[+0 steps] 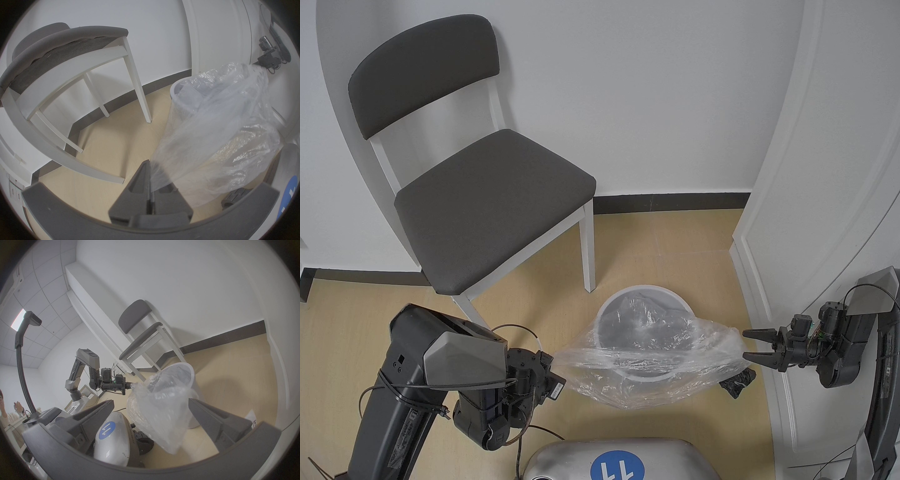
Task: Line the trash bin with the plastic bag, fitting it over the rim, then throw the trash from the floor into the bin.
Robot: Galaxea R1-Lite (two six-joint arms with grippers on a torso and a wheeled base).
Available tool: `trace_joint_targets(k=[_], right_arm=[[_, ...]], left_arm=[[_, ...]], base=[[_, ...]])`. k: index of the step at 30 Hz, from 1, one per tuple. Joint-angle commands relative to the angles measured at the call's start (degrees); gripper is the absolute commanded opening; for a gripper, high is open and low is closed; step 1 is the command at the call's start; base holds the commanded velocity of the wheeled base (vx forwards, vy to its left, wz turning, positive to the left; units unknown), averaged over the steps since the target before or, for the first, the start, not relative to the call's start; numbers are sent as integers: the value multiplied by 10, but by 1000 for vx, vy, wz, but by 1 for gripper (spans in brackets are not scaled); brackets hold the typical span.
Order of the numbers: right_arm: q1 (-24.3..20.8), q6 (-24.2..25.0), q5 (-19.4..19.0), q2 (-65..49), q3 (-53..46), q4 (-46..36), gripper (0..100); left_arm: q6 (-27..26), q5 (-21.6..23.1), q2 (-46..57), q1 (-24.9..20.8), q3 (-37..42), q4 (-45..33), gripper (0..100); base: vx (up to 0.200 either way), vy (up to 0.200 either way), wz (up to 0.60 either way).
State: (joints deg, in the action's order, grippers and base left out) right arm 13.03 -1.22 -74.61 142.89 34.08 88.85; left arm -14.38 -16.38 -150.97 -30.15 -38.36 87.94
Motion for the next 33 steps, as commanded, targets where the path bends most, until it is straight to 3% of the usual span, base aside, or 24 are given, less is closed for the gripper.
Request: trace_joint_targets(k=[1,9,10,11,13,15,17,19,20,21,23,24,25,30,31,33], right_arm=[[28,-1,-1,-6,1,12,100],[-4,-3,13,-39,-7,12,100],[-56,-3,99,-85,-30,12,100],[-67,-3,119,-93,-35,12,100],[-133,-2,245,-141,-58,12,100],[-186,-5,341,-171,-70,12,100],[-221,-7,402,-187,-78,12,100],[-270,-22,491,-203,-89,12,100],[-273,-24,496,-204,-90,12,100],[-308,-57,560,-205,-98,12,100],[-340,-107,620,-198,-109,12,100],[-345,-116,627,-197,-111,12,100],[-366,-160,667,-185,-119,12,100],[-412,-208,679,-169,-157,12,100],[-418,-213,679,-166,-162,12,100],[-419,-231,679,-163,-165,12,100]], left_arm=[[0,-1,-1,0,0,0,0],[-3,-1,-1,0,0,0,0],[-3,-1,-1,0,0,0,0],[-3,-1,-1,0,0,0,0],[-3,-1,-1,0,0,0,0],[-3,-1,-1,0,0,0,0],[-3,-1,-1,0,0,1,0],[-4,-1,-1,0,1,1,0],[-4,-1,-1,0,1,1,0],[-4,-1,0,-1,2,1,0],[-4,-1,0,-3,3,0,0],[-4,-1,0,-3,3,0,0],[-4,-1,0,-3,3,0,0],[-4,0,0,-3,3,1,0],[-4,0,0,-3,4,1,100],[-4,0,0,-3,4,1,100]], base=[[0,0,0],[0,0,0],[0,0,0],[0,0,0],[0,0,0],[0,0,0],[0,0,0],[0,0,0],[0,0,0],[0,0,0],[0,0,0],[0,0,0],[0,0,0],[0,0,0],[0,0,0],[0,0,0]])
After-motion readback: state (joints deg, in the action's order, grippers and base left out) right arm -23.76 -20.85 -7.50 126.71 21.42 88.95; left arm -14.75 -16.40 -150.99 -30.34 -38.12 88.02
